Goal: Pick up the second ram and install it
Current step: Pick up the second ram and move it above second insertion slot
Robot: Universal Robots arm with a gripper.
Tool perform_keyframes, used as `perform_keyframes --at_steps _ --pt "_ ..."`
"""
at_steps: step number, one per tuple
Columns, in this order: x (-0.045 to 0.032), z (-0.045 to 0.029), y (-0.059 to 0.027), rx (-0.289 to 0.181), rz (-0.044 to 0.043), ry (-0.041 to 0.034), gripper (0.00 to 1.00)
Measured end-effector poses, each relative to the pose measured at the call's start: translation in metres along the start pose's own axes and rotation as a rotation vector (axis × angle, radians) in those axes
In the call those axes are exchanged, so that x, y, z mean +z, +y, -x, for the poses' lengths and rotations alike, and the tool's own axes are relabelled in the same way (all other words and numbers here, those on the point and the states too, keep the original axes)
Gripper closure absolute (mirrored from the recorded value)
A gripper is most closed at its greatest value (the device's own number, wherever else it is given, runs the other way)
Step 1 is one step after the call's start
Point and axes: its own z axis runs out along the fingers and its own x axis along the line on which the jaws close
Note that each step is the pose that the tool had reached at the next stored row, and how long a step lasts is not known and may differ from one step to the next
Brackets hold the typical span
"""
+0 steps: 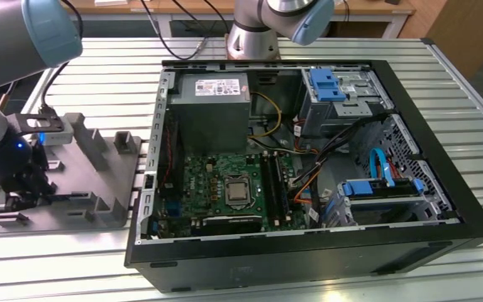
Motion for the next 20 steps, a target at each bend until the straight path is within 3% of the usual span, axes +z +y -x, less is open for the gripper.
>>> perform_keyframes --at_steps 2,5,20 --pt "0.0001 0.0000 0.0000 0.000 0.0000 0.0000 0.78" --pt "0.0002 0.0000 0.0000 0.000 0.0000 0.0001 0.86" --pt "0.0010 -0.0001 0.0000 0.000 0.0000 0.0000 0.86"
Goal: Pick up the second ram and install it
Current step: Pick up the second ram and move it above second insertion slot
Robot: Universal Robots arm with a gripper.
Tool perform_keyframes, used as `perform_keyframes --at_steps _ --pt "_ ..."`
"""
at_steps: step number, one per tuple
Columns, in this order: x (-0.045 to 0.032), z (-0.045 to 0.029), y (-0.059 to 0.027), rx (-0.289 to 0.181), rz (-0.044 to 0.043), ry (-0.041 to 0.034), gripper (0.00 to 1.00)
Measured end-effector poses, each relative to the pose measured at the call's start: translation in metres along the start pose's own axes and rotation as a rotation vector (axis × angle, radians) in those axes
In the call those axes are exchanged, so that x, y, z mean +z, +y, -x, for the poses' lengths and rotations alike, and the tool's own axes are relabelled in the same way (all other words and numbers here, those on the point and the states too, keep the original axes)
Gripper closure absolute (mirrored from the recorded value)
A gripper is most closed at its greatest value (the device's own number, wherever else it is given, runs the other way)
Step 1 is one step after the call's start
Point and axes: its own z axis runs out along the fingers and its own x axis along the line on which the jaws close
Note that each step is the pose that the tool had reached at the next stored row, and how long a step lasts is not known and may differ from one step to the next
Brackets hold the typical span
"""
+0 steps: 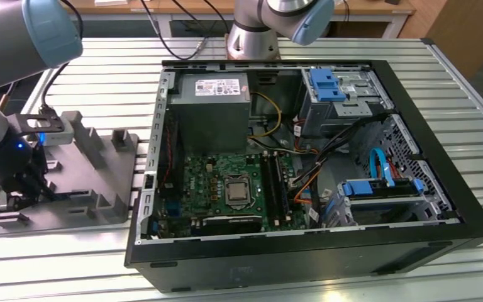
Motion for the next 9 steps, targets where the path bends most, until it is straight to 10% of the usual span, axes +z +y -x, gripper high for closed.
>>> perform_keyframes --at_steps 9 --pt "-0.0016 0.0001 0.0000 0.000 -0.0009 -0.0007 0.86"
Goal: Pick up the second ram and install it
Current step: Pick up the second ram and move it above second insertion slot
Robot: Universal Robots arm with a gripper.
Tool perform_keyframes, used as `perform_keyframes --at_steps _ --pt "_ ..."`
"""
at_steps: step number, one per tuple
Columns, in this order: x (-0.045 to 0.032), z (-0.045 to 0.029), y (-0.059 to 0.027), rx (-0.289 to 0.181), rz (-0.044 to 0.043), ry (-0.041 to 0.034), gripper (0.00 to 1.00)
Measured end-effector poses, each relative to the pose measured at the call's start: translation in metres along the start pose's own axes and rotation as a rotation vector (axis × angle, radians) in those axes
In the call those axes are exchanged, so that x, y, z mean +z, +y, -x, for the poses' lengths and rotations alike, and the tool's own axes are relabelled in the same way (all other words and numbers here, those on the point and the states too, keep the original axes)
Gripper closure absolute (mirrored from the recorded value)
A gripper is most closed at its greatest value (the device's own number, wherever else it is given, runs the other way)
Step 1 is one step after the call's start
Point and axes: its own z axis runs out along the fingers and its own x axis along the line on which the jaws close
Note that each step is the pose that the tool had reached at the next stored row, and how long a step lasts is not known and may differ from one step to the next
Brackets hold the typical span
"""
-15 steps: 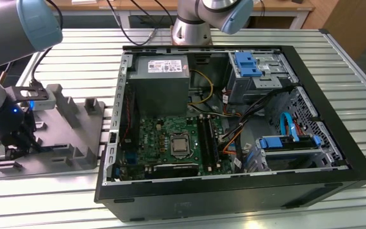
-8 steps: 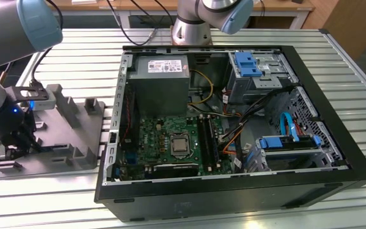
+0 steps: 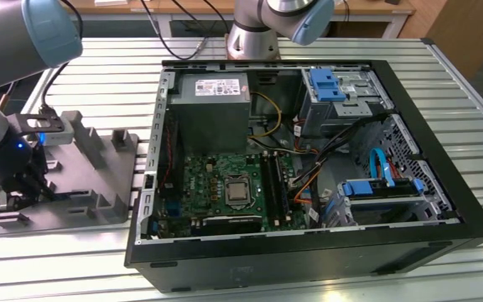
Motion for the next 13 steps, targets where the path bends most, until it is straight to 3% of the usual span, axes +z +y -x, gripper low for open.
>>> perform_keyframes --at_steps 7,13 --pt "-0.0134 0.0003 0.0005 0.000 0.0006 -0.0003 0.86" --pt "-0.0202 0.0004 0.0008 0.000 0.0007 -0.0006 0.86"
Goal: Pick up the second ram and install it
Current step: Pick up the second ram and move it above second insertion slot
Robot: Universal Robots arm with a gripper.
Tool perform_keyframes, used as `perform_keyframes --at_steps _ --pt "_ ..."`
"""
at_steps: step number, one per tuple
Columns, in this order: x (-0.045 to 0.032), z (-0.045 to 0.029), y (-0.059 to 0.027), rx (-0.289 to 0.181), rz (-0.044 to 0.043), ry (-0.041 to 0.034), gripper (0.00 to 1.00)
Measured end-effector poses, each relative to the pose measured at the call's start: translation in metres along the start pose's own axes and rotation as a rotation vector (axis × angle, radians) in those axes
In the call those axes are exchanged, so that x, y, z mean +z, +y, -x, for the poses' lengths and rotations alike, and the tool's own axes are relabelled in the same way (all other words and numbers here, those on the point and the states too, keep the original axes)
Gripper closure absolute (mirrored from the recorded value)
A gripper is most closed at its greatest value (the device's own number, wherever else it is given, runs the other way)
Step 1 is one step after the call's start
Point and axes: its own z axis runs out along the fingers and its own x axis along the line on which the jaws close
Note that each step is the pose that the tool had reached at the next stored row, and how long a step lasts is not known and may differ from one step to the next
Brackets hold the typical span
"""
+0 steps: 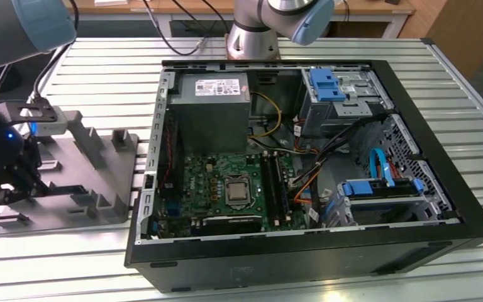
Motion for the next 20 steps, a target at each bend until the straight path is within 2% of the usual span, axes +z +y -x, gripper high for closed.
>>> perform_keyframes --at_steps 20 --pt "-0.0139 0.0004 0.0005 0.000 0.0000 0.0000 0.86"
